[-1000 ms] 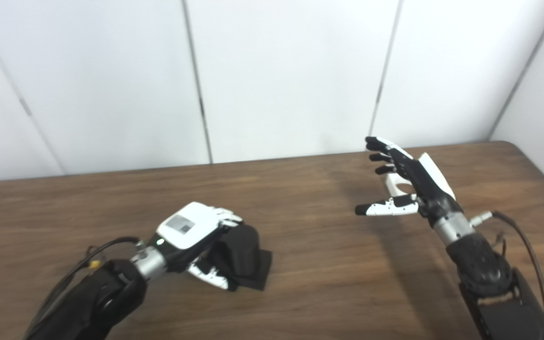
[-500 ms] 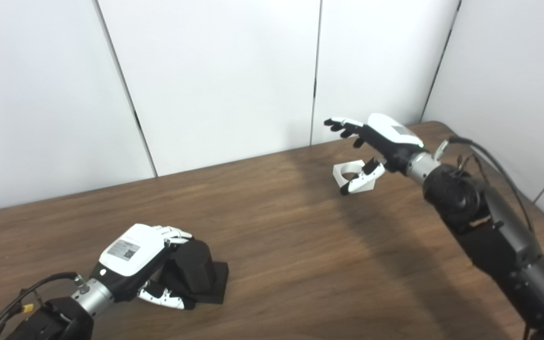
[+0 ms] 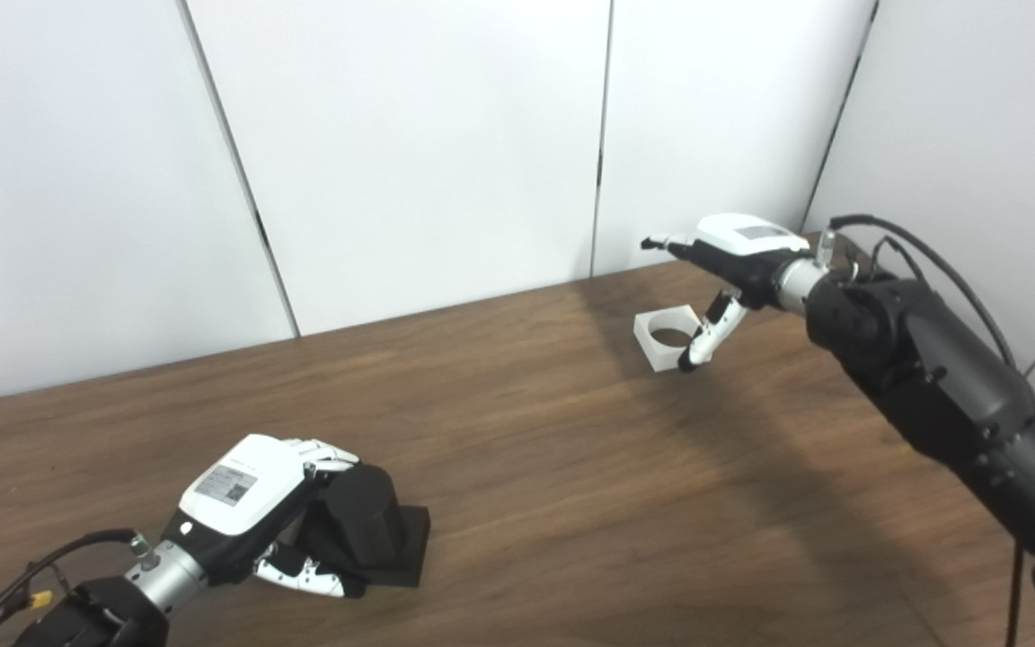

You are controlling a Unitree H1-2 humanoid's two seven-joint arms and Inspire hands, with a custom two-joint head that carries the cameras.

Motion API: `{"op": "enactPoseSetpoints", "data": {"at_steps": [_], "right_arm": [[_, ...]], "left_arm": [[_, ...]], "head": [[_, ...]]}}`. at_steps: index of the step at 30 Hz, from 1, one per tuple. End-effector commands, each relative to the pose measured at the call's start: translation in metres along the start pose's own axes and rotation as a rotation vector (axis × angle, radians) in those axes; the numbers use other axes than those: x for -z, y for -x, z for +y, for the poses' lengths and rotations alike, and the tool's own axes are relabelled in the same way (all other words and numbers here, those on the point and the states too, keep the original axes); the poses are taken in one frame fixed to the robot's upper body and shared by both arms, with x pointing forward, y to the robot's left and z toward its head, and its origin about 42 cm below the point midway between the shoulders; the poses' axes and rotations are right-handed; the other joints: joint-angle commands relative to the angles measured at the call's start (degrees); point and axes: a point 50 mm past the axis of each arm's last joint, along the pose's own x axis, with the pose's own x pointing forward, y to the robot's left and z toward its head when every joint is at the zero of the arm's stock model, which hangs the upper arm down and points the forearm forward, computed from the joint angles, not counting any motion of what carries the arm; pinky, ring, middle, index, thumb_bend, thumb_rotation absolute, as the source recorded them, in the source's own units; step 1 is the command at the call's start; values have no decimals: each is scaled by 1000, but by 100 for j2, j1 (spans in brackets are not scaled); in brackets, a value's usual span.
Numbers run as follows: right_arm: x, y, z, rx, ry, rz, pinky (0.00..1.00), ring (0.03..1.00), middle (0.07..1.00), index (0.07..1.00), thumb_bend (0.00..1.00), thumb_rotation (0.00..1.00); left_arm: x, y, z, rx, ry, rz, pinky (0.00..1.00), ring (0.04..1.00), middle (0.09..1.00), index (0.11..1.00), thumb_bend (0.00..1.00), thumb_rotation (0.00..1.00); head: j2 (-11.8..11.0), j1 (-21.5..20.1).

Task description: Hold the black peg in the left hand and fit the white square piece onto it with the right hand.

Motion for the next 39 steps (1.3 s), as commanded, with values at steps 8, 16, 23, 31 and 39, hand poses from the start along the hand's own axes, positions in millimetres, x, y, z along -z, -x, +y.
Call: {"op": "enactPoseSetpoints", "data": {"at_steps": [8, 16, 23, 31, 39], "right_arm": [[-5, -20, -23, 31, 103, 95, 959, 988, 982, 929, 953, 246], [-11, -41, -14, 1, 116, 109, 921, 968, 973, 923, 959, 237], [-9, -54, 2, -5, 127, 121, 889, 937, 947, 897, 942, 235], [-3, -68, 26, -12, 115, 141, 858, 908, 916, 847, 900, 219], [5, -73, 41, -36, 122, 158, 867, 902, 906, 824, 863, 193]], "left_arm": [[6, 24, -23, 158, -55, 14, 686, 759, 749, 486, 524, 58], [6, 24, -22, 158, -56, 17, 692, 760, 749, 486, 524, 59], [6, 27, -22, 158, -33, 28, 701, 764, 754, 486, 524, 57], [5, 31, -17, 154, -41, 22, 700, 763, 752, 486, 524, 57], [6, 34, -13, 152, -48, 20, 693, 761, 750, 486, 524, 57]], "head": [[27, 5], [44, 24], [43, 86], [82, 117], [122, 100]]}}
